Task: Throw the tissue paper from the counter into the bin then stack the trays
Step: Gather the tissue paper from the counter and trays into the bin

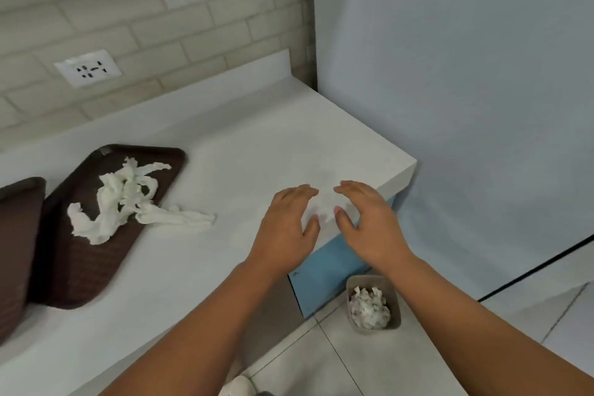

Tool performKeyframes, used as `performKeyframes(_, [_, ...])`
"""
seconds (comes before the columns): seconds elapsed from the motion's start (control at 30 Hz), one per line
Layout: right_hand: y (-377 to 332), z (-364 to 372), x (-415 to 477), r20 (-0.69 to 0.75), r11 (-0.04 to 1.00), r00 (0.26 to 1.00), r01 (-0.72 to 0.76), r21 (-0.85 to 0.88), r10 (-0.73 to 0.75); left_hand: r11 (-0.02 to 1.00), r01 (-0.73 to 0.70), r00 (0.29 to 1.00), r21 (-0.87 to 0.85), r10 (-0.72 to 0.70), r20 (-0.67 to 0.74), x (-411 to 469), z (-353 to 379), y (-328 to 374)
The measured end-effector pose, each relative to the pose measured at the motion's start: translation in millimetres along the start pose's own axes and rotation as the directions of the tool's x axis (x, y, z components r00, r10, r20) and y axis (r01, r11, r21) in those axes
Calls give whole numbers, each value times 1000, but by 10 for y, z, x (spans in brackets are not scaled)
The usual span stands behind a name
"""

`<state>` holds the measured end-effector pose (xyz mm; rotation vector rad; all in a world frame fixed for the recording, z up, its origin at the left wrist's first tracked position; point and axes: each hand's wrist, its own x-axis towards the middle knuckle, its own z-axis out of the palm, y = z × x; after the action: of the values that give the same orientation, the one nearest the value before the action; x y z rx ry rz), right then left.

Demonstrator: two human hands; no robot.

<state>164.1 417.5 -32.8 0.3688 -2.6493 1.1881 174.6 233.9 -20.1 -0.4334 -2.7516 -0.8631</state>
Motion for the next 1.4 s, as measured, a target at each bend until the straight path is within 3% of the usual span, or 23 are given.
performKeyframes(0.33, [-1130, 1307, 500, 169, 993, 978, 118, 28, -121, 983, 129, 989, 132, -119, -85, -368, -1084, -1564])
performKeyframes(0.57, [-1655, 2234, 776, 308, 989, 949, 101, -104, -65, 933, 168, 985, 319, -171, -19, -528, -1618, -2600])
performKeyframes(0.8, [-1805, 2815, 830, 384, 947, 921, 61, -315, 68, 935, 86, 992, 343, -113, 58, -491, -1747, -3037])
performKeyframes(1.0, [-1694, 2869, 769, 296, 946, 950, -1, -325, 103, 939, 58, 998, 340, -64, 7, -418, -1693, -3177])
performKeyframes(1.13, [-1767, 2722, 831, 170, 980, 973, -132, -150, 158, 986, 29, 994, 163, -11, -106, -282, -1696, -3161])
performKeyframes(1.27, [-2002, 2594, 994, 119, 921, 934, -354, 162, 338, 978, 123, 989, -169, -136, -65, -120, -1867, -2897])
performKeyframes(1.33, [-2155, 2552, 1070, 160, 790, 877, -478, 384, 453, 871, 223, 970, -438, -244, 8, -58, -1954, -2761])
performKeyframes(1.4, [-2267, 2527, 1123, 291, 613, 810, -579, 537, 509, 640, 299, 947, -708, -288, 140, -18, -2000, -2668])
